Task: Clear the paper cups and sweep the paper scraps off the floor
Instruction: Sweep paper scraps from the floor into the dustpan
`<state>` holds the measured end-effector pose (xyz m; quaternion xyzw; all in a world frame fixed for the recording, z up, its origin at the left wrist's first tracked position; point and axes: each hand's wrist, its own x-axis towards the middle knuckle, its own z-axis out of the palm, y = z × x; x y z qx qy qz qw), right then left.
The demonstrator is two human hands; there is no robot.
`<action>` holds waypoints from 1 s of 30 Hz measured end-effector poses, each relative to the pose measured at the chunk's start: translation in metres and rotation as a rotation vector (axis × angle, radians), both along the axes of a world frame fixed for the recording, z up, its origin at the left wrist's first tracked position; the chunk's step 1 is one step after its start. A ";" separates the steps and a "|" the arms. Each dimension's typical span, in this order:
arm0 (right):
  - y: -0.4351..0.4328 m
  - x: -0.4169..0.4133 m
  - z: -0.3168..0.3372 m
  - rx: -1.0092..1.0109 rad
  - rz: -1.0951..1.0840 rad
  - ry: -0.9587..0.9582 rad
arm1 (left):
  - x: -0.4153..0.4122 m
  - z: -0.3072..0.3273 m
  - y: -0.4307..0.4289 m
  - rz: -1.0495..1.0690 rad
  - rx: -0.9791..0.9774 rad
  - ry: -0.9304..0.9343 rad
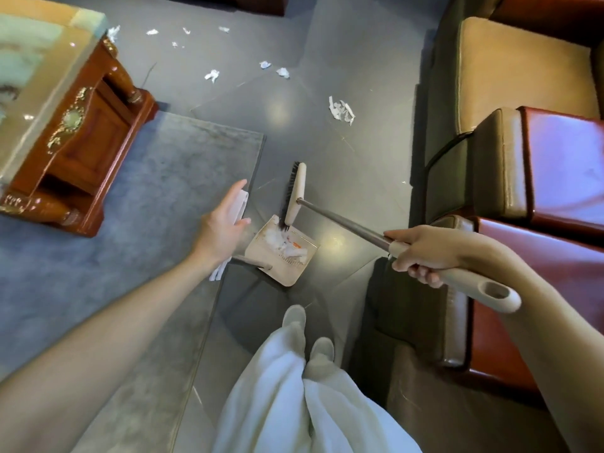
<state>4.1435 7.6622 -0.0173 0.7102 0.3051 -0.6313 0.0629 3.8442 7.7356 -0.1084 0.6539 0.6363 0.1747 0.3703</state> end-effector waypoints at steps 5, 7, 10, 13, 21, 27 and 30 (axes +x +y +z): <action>-0.015 -0.036 -0.021 0.042 0.089 0.004 | -0.041 0.003 -0.052 0.159 -0.043 -0.014; -0.016 -0.050 -0.031 0.062 0.135 -0.006 | -0.059 0.001 -0.065 0.239 -0.041 -0.016; -0.016 -0.074 -0.046 0.116 0.261 -0.056 | -0.083 -0.001 -0.084 0.321 -0.064 -0.040; -0.013 -0.097 -0.064 0.177 0.399 -0.121 | -0.104 -0.003 -0.099 0.373 -0.097 -0.082; -0.010 -0.152 -0.115 0.155 0.622 -0.264 | -0.131 -0.009 -0.106 0.427 -0.118 -0.193; -0.011 -0.152 -0.107 0.074 0.748 -0.222 | -0.140 -0.015 -0.105 0.461 -0.094 -0.180; -0.025 -0.149 -0.094 -0.016 0.785 -0.143 | -0.141 -0.019 -0.100 0.457 -0.068 -0.169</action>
